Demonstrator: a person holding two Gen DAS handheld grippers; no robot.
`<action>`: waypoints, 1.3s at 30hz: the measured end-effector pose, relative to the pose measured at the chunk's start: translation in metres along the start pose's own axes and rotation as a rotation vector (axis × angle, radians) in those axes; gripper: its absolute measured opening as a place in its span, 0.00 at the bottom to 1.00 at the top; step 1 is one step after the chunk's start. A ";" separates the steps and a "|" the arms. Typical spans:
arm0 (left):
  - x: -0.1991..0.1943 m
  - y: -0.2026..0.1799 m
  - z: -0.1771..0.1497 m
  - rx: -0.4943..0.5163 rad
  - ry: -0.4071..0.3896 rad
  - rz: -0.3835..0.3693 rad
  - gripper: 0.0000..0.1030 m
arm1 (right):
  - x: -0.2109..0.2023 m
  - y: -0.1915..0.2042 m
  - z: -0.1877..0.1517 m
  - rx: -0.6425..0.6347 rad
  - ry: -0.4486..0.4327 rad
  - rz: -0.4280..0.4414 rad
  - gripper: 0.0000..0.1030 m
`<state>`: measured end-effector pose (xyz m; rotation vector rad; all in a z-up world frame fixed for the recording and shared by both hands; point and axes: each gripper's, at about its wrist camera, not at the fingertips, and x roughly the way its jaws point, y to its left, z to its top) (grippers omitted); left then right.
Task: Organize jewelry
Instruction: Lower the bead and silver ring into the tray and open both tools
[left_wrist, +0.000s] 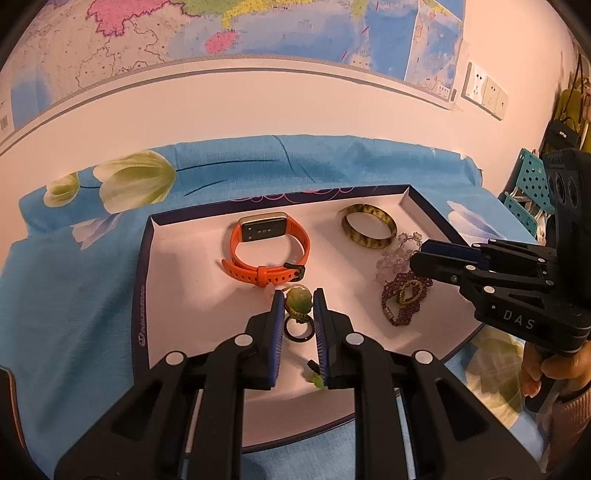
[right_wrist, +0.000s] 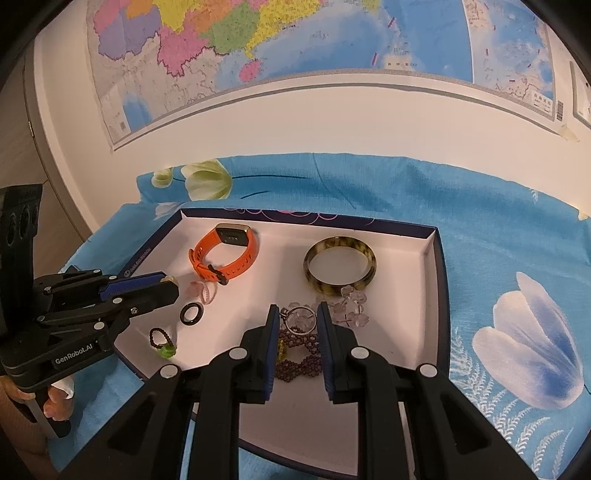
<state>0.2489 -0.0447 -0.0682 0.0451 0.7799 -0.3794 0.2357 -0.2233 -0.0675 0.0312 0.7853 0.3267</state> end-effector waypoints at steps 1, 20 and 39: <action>0.001 0.000 0.000 -0.002 0.003 0.000 0.16 | 0.001 0.000 0.000 0.002 0.002 0.000 0.18; 0.012 0.004 -0.002 -0.018 0.037 0.014 0.16 | 0.011 0.001 0.003 -0.004 0.030 -0.007 0.19; 0.015 0.006 -0.004 -0.031 0.040 0.026 0.33 | 0.017 -0.001 0.000 0.010 0.042 -0.024 0.30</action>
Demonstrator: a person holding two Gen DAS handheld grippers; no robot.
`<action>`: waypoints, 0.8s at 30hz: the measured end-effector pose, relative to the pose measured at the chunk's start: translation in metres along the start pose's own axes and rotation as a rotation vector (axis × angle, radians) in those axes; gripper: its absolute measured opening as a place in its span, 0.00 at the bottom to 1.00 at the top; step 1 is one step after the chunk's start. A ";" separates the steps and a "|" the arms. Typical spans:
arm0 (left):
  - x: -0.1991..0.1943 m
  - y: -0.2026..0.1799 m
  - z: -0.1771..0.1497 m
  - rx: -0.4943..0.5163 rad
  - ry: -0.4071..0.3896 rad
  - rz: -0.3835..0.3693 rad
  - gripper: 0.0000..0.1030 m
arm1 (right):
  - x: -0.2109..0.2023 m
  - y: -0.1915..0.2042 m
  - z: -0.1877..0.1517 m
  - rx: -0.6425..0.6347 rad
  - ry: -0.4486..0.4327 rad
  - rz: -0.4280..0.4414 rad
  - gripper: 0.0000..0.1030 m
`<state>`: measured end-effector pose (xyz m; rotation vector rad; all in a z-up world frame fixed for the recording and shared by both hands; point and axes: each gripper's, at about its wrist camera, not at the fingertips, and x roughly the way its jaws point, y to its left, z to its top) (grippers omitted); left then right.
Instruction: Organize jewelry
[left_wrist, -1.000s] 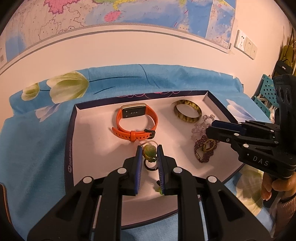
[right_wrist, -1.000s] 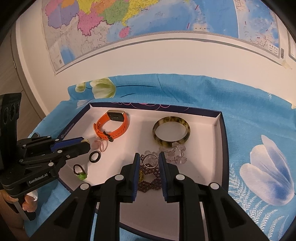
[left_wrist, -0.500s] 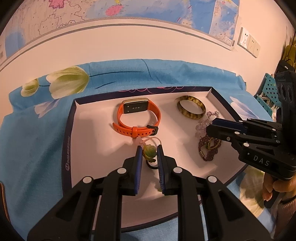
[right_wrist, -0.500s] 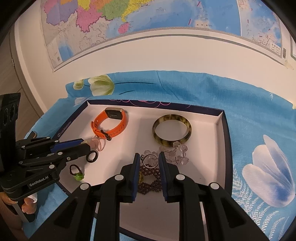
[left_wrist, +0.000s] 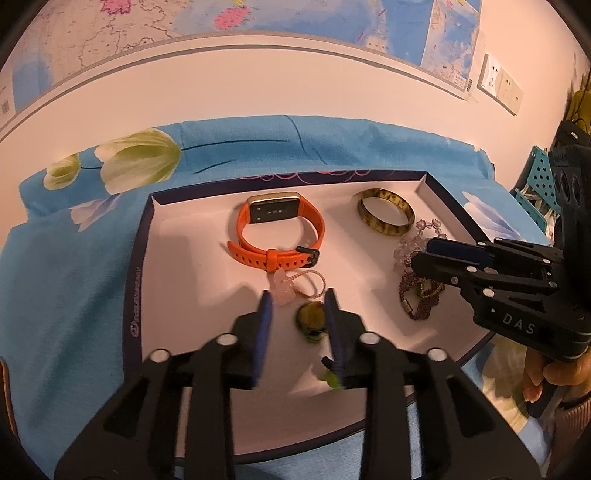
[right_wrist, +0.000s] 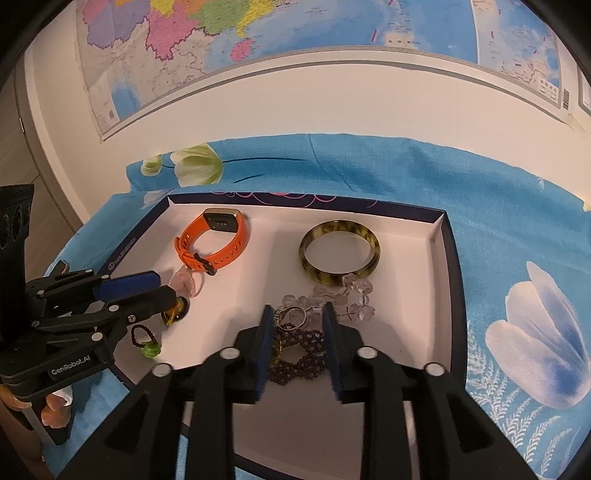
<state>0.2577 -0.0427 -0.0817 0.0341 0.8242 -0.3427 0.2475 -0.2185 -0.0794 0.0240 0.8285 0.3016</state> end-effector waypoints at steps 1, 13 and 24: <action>-0.001 0.001 0.000 -0.005 -0.004 -0.001 0.39 | -0.001 0.000 0.000 0.002 -0.005 0.000 0.33; -0.069 -0.005 -0.020 0.004 -0.186 0.065 0.95 | -0.061 0.012 -0.020 0.006 -0.173 -0.074 0.85; -0.142 -0.014 -0.086 -0.050 -0.298 0.179 0.95 | -0.135 0.051 -0.080 -0.022 -0.330 -0.126 0.93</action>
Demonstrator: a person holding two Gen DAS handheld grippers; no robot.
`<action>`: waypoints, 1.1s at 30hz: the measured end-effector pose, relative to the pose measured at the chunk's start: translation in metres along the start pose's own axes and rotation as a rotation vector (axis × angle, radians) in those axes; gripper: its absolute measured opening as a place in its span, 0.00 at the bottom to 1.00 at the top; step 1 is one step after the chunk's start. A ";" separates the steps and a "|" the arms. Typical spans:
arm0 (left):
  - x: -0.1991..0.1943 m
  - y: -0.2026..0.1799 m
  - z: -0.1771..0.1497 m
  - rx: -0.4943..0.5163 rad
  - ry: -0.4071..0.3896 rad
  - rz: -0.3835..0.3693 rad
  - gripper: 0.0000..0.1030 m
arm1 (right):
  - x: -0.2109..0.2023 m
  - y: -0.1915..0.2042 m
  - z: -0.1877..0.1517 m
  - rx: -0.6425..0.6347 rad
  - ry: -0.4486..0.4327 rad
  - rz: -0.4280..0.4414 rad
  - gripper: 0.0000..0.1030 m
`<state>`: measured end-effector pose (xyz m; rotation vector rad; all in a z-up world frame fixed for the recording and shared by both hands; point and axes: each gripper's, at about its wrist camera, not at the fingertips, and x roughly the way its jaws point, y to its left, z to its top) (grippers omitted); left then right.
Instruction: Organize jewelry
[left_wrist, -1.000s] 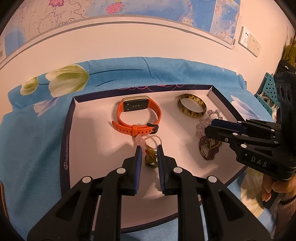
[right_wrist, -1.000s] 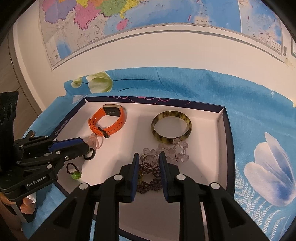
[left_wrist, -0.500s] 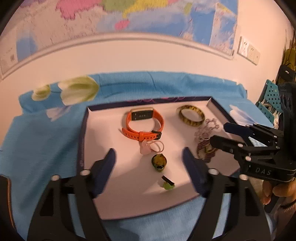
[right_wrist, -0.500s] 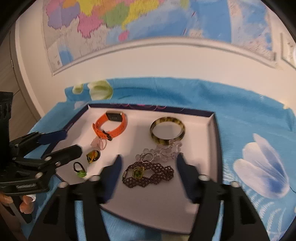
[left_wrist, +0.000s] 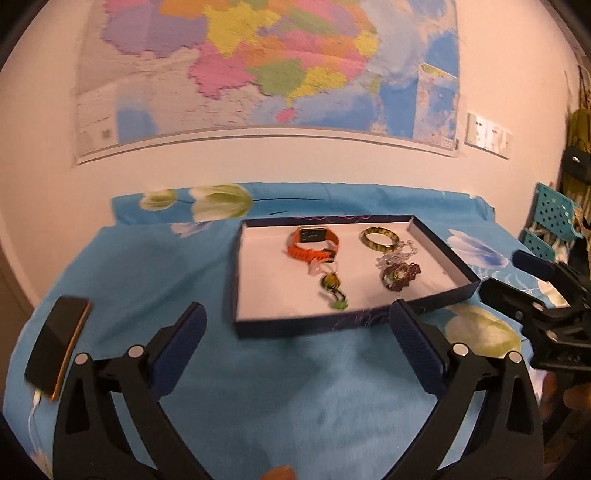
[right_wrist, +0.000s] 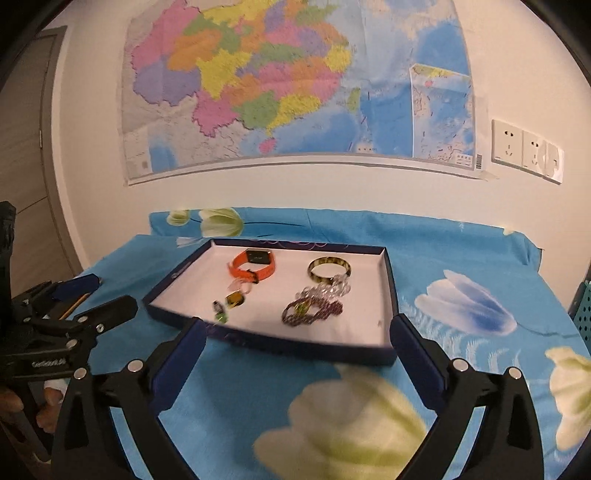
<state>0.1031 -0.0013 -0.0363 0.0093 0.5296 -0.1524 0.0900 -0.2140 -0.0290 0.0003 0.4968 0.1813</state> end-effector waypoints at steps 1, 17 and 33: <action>-0.007 0.001 -0.004 -0.009 -0.012 0.018 0.95 | -0.005 0.002 -0.003 -0.001 -0.005 -0.007 0.93; -0.063 -0.008 -0.023 0.013 -0.089 0.054 0.95 | -0.050 0.028 -0.032 -0.002 -0.022 0.011 0.93; -0.079 -0.009 -0.028 0.013 -0.114 0.074 0.95 | -0.066 0.031 -0.037 0.006 -0.056 -0.009 0.93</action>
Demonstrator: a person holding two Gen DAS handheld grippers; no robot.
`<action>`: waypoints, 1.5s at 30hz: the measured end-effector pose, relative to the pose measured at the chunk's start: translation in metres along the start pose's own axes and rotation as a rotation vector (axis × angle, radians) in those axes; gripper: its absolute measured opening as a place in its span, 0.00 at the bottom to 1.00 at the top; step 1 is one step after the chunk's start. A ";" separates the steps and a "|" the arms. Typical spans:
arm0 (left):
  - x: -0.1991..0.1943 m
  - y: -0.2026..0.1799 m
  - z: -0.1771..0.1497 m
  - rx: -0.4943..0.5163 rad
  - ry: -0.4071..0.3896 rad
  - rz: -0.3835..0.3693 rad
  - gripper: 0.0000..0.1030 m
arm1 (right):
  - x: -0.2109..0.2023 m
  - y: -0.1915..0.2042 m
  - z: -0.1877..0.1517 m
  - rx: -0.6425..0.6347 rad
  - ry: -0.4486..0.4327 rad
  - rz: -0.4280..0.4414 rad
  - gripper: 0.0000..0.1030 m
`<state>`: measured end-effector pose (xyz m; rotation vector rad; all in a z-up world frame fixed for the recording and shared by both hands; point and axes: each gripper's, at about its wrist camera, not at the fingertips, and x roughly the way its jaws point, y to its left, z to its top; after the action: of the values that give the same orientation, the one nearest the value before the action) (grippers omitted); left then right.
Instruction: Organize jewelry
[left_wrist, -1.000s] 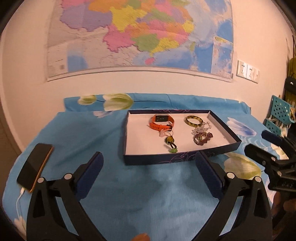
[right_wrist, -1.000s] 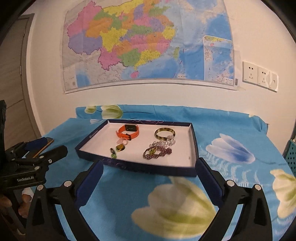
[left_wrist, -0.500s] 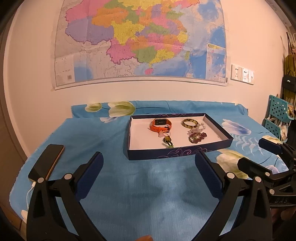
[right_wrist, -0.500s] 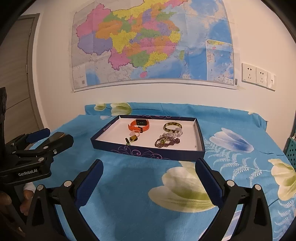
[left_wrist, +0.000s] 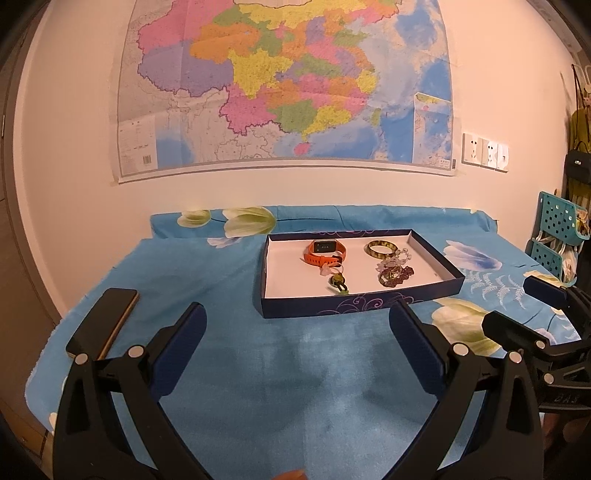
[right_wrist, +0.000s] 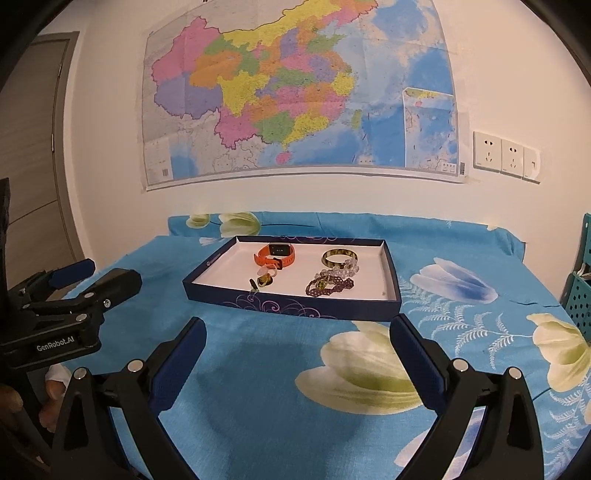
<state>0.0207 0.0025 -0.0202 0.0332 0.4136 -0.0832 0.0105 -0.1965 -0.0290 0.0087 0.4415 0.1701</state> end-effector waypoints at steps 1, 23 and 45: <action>-0.001 0.000 -0.001 0.002 -0.001 0.000 0.95 | 0.000 0.000 0.000 -0.001 0.000 0.002 0.93; -0.006 -0.003 -0.002 -0.010 0.004 -0.012 0.95 | -0.008 -0.001 -0.001 0.005 -0.010 -0.003 0.93; -0.004 -0.002 -0.006 -0.016 0.014 -0.009 0.95 | -0.010 -0.001 -0.001 0.010 -0.008 -0.002 0.93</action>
<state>0.0144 0.0014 -0.0241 0.0164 0.4286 -0.0882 0.0011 -0.1992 -0.0258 0.0192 0.4342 0.1659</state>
